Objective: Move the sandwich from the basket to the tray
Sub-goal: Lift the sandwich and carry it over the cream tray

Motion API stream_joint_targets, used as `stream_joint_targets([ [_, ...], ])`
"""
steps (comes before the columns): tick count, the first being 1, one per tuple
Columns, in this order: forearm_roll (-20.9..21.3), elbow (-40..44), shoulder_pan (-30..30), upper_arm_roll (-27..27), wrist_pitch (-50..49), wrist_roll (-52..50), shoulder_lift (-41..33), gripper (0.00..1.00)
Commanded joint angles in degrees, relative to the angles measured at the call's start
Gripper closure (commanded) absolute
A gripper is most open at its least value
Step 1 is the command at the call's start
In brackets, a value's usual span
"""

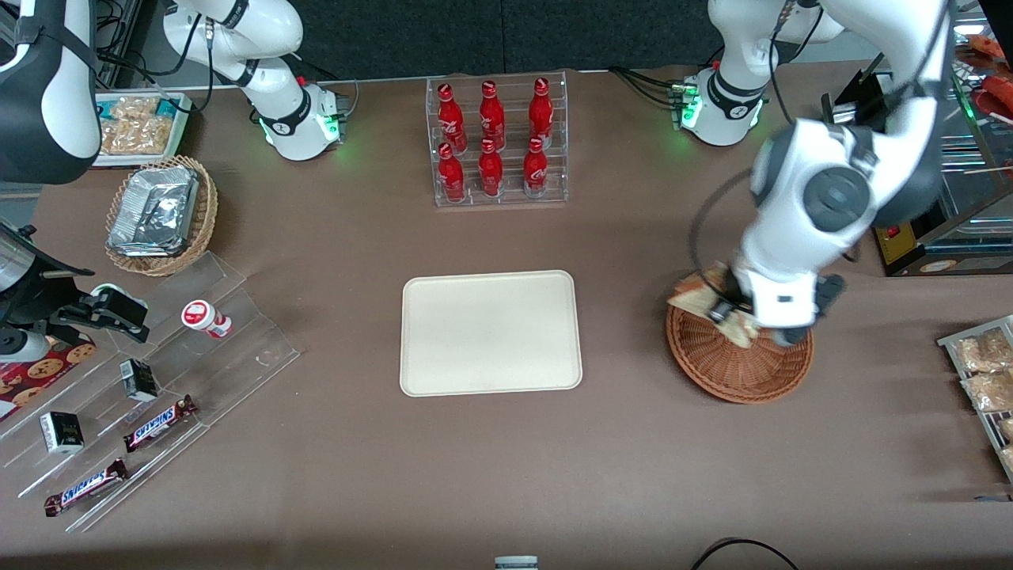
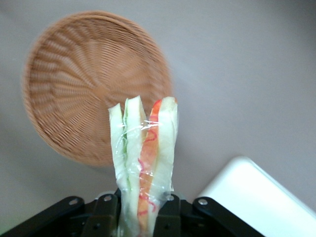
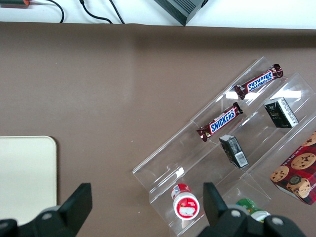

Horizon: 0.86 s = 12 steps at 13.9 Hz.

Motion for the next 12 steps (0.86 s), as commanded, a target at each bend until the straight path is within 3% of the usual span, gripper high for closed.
stream_joint_targets([
  [1,0.19,10.83,-8.01,0.86,-2.92,0.89,7.21,0.88],
  [5,-0.16,16.10,-16.36,0.77,-0.82,11.25,14.58,0.85],
  [9,-0.16,24.38,-22.17,0.77,0.59,11.97,25.49,0.84],
  [12,0.10,24.56,-25.43,0.86,9.00,16.97,30.41,0.79],
])
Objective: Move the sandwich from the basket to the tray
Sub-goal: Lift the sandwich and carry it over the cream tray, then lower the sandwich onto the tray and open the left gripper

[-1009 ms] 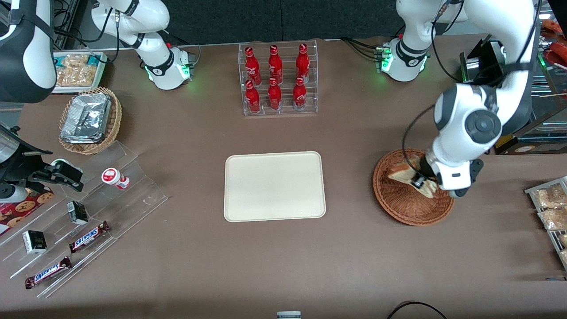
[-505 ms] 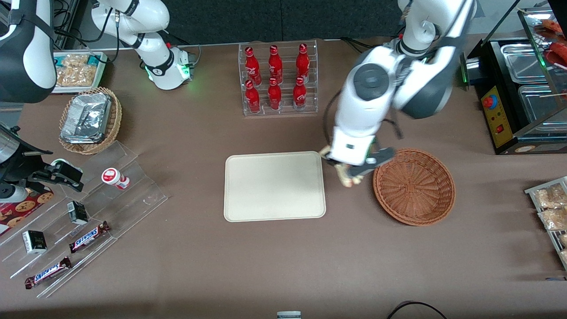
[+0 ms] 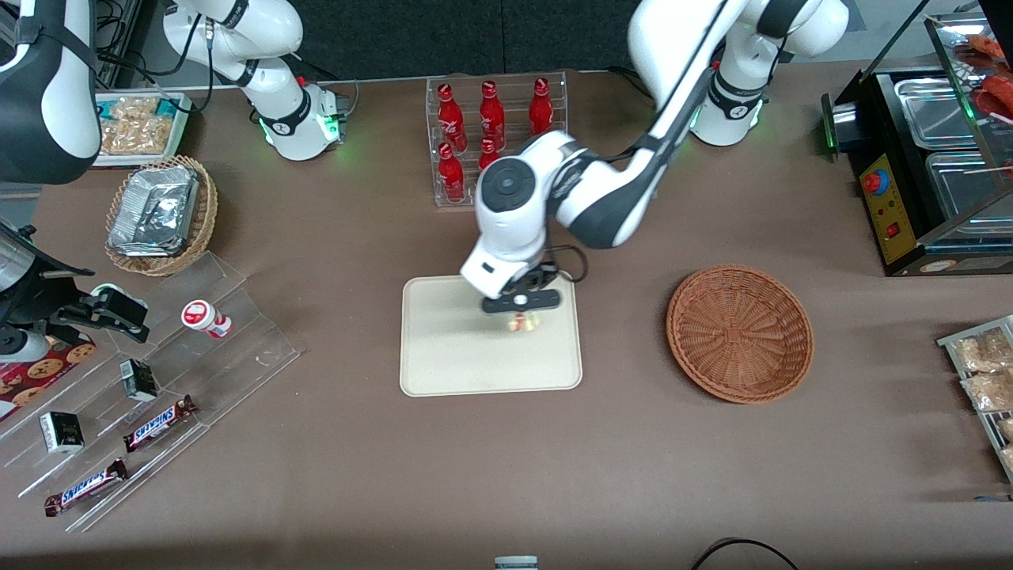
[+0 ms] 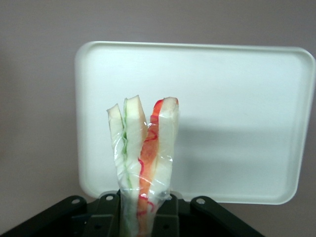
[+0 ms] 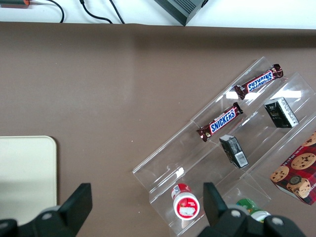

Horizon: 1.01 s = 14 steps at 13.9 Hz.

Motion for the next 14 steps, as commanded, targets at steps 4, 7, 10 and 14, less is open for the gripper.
stream_joint_targets([
  [4,0.27,4.87,-3.32,1.12,10.11,3.71,9.71,0.79],
  [7,5.10,6.54,-3.15,1.12,10.29,7.06,12.10,0.79],
  [10,5.28,6.63,-3.06,1.12,12.31,6.80,13.67,0.77],
  [14,5.02,5.93,-3.06,1.12,15.82,3.04,14.99,0.67],
])
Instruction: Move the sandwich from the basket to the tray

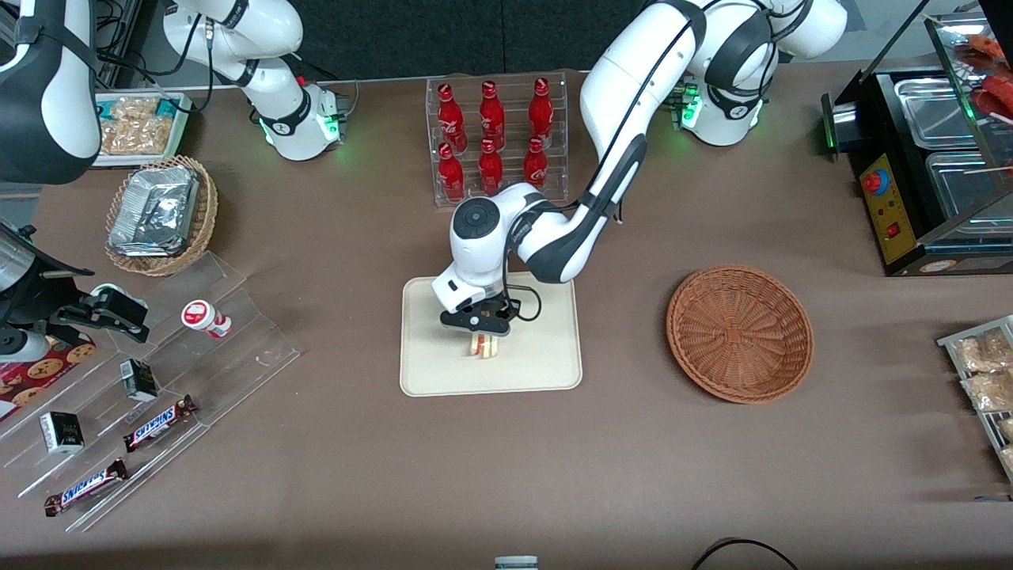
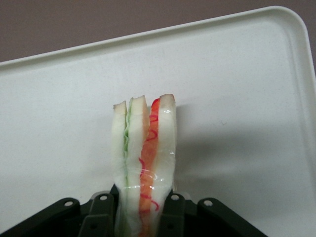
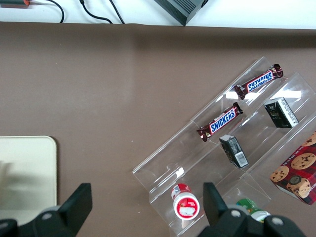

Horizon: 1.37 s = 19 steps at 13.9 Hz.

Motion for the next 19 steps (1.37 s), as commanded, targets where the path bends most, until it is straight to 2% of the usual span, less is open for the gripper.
stream_joint_targets([
  [1,0.89,1.71,-0.53,0.54,1.83,-4.42,2.41,0.66],
  [2,1.15,1.63,-0.53,0.54,2.71,-5.83,2.68,0.63],
  [3,1.15,1.54,-0.53,0.54,3.06,-6.37,2.77,0.51],
  [4,1.07,1.54,-0.53,0.54,3.07,-6.46,2.51,0.19],
  [5,0.98,1.80,-0.44,0.63,2.72,-6.55,1.81,0.01],
  [7,0.63,1.98,0.08,0.72,1.06,-6.38,-0.47,0.00],
  [9,0.19,2.33,3.58,0.28,-5.08,-5.76,-4.07,0.01],
  [11,-1.56,1.29,5.61,0.45,-8.08,-5.15,-10.12,0.01],
  [13,-2.88,-2.40,10.17,0.28,-11.25,0.62,-16.27,0.01],
  [15,-7.45,-6.00,13.69,0.45,-14.84,8.61,-21.20,0.01],
  [19,-8.69,-12.76,23.97,0.45,-21.27,20.66,-29.29,0.01],
])
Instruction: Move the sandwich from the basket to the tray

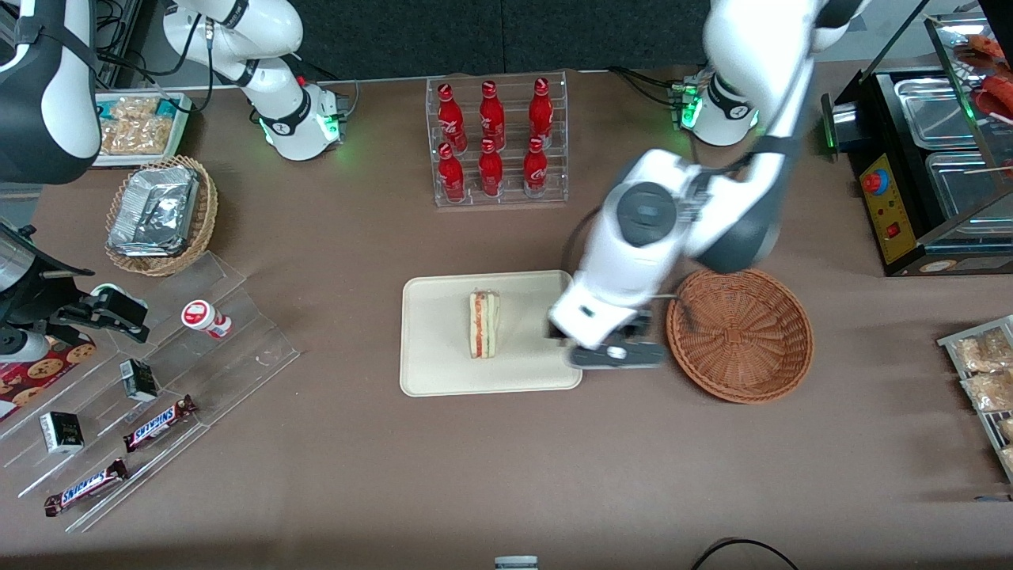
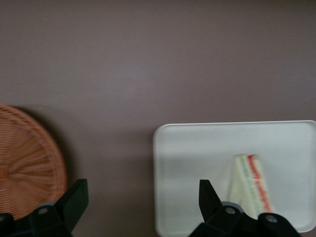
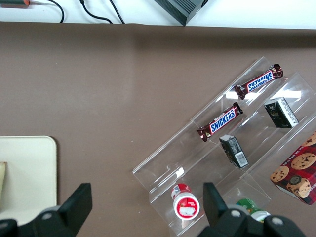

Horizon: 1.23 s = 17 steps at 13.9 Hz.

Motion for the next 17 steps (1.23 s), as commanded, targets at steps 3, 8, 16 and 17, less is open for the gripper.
stream_joint_targets([
  [3,-2.96,-17.88,14.20,-0.74,-0.52,18.19,-15.45,0.01],
  [8,-3.15,-23.98,24.16,-0.39,-5.95,27.73,-27.77,0.01],
  [16,-2.97,-16.33,28.65,-0.30,-20.40,27.20,-32.35,0.04],
  [17,-2.62,-16.33,28.65,-0.39,-19.60,27.37,-32.88,0.04],
])
